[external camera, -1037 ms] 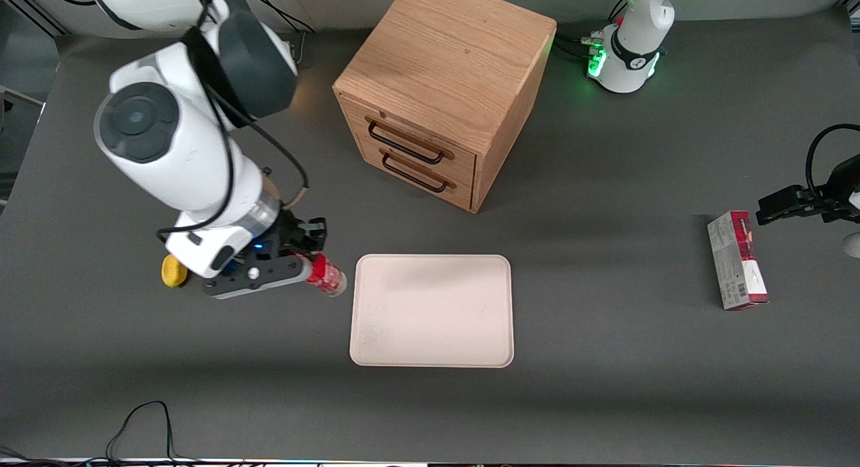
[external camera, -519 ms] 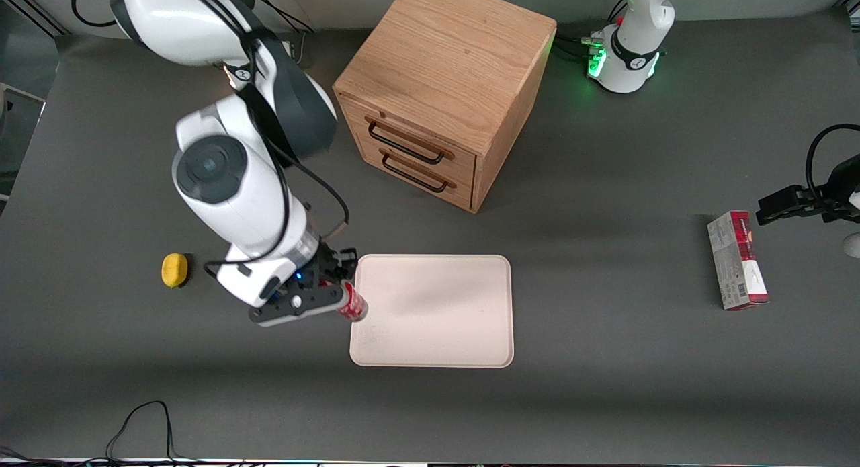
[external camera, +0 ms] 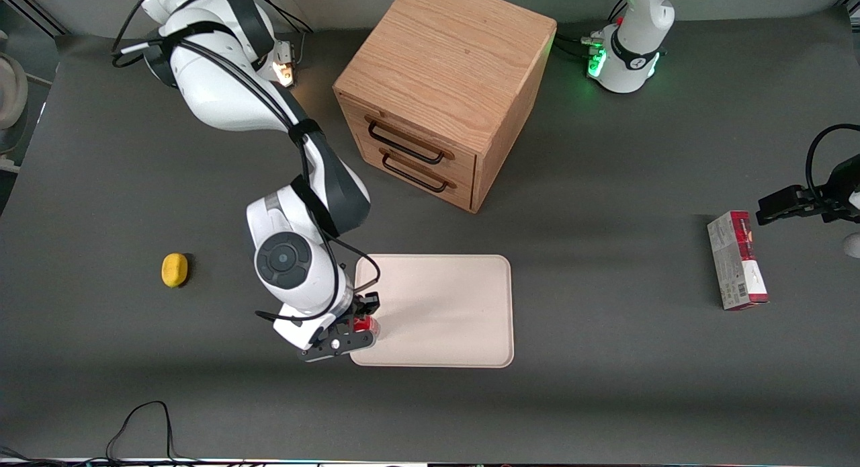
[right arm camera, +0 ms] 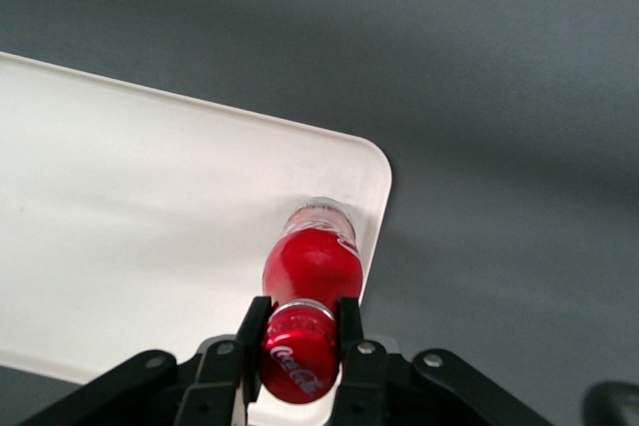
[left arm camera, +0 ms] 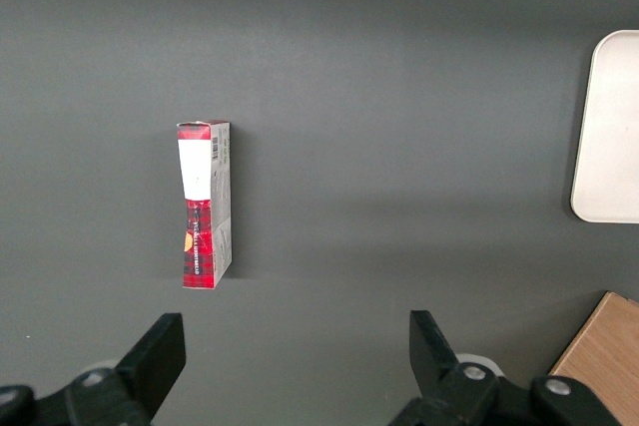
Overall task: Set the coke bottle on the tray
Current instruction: 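Lift the bottle and carry it over the cream tray's corner, then lower the bottle onto the tray and open the right gripper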
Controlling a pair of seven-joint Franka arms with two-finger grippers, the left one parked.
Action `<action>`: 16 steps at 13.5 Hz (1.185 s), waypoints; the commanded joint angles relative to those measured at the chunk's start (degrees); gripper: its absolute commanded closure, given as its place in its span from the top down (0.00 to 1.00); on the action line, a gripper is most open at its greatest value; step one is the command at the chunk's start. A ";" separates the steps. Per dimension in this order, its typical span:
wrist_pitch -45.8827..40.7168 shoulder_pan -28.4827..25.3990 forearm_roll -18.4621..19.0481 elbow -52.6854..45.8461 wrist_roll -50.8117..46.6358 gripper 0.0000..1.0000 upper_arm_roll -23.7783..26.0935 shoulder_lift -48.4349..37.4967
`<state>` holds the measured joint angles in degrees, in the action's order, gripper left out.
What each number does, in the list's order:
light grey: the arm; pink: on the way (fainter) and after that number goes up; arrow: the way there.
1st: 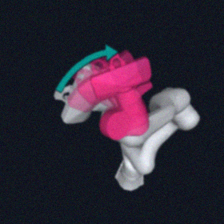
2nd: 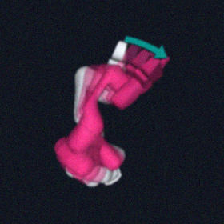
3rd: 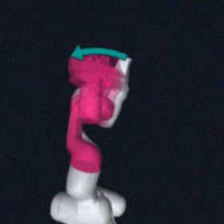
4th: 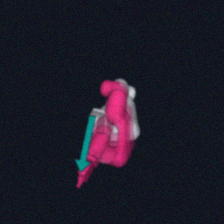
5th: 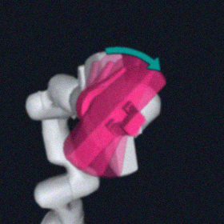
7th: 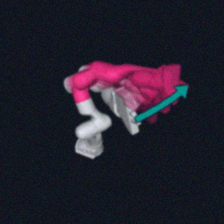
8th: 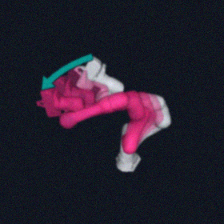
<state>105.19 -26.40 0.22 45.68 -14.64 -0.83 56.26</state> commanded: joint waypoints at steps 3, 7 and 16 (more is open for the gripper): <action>1.15 -0.05 0.84 -2.27 0.31 0.08 0.04 2.09; 2.30 -0.05 0.75 -1.48 -0.48 1.00 -0.05 2.01; -14.64 -0.67 0.84 -1.48 -0.83 1.00 -0.23 -14.75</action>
<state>94.44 -26.66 0.22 42.38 -14.66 -0.83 47.23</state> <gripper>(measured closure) 0.000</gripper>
